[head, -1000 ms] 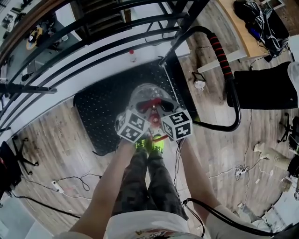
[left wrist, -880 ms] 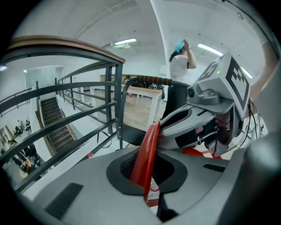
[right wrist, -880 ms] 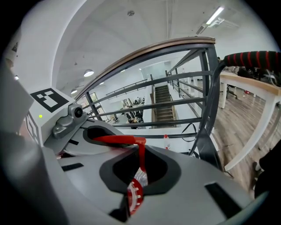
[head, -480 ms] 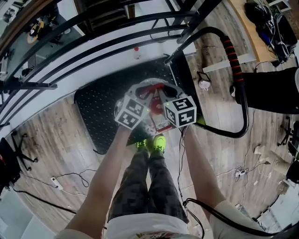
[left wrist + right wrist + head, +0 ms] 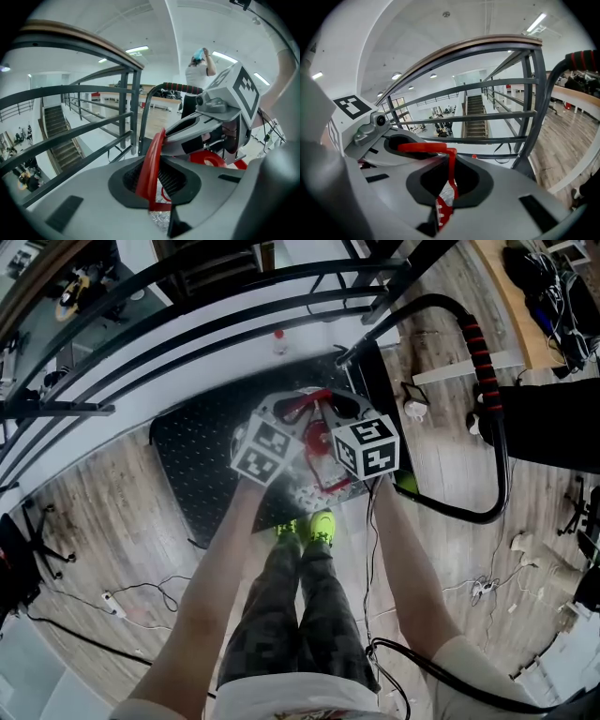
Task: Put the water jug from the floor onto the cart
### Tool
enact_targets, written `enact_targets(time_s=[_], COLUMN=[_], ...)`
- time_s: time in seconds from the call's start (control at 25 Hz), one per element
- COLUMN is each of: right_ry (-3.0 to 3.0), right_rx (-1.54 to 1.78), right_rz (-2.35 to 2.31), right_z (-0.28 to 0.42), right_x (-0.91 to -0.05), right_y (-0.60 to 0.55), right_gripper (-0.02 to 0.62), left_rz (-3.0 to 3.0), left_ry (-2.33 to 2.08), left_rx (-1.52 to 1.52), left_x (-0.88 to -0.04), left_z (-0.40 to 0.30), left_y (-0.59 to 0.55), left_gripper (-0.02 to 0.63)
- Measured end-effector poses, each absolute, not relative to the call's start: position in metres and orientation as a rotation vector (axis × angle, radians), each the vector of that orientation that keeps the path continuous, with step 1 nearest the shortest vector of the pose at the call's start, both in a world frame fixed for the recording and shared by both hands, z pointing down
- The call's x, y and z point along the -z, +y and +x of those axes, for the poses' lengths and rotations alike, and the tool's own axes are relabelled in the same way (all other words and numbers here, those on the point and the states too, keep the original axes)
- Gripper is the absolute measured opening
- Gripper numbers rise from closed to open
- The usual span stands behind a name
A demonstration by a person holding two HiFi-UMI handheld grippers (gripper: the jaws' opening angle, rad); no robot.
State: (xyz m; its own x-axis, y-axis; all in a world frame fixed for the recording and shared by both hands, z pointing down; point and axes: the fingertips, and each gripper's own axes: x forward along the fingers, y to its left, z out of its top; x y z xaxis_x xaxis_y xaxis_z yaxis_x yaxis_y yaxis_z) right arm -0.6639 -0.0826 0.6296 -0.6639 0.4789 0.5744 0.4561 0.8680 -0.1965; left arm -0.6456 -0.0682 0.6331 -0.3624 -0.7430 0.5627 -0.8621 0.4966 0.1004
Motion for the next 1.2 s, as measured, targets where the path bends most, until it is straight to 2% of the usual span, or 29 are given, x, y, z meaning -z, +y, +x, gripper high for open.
enact_targets(time_s=[0.32,0.52,0.6,0.72,0.92,1.08,1.12,1.2], right_ry=[-2.362,-2.355,-2.346,-2.349,-2.39,-2.462,-2.486,-2.526], right_rx=[-0.02,-0.041,-0.053,-0.05,-0.046,-0.046,-0.057,-0.08], right_rz=[-0.701,-0.67,-0.657,-0.633,-0.588,-0.557,-0.56,-0.569], right_z=[-0.666,-0.66,-0.656,-0.65,-0.635,-0.626,-0.625,-0.623], right_x=[-0.633,-0.629,-0.628,-0.621,-0.603,-0.578,-0.569,-0.553], right_y=[-0.08,-0.088,-0.092,-0.095,-0.101,-0.098,-0.095,-0.09], right_gripper=[0.023,0.034,0.09,0.117,0.118,0.118,0.117,0.098], left_rz=[1.302,1.262,1.246,1.239,1.254,1.297,1.311,1.331], left_ry=[-2.196,-2.181,-2.191,-2.208,-2.243,-2.285,-2.297,-2.323], left_rx=[-0.276,-0.279,-0.278,-0.299,-0.34,-0.373,-0.381,-0.391], left_x=[-0.63,-0.628,-0.623,-0.611,-0.584,-0.557,-0.55,-0.537], left_z=[-0.646,-0.64,-0.638,-0.637,-0.639,-0.637,-0.635,-0.629], left_y=[-0.053,-0.046,-0.041,-0.038,-0.042,-0.047,-0.048,-0.051], left_gripper=[0.033,0.152,0.172,0.173,0.175,0.17,0.151,0.012])
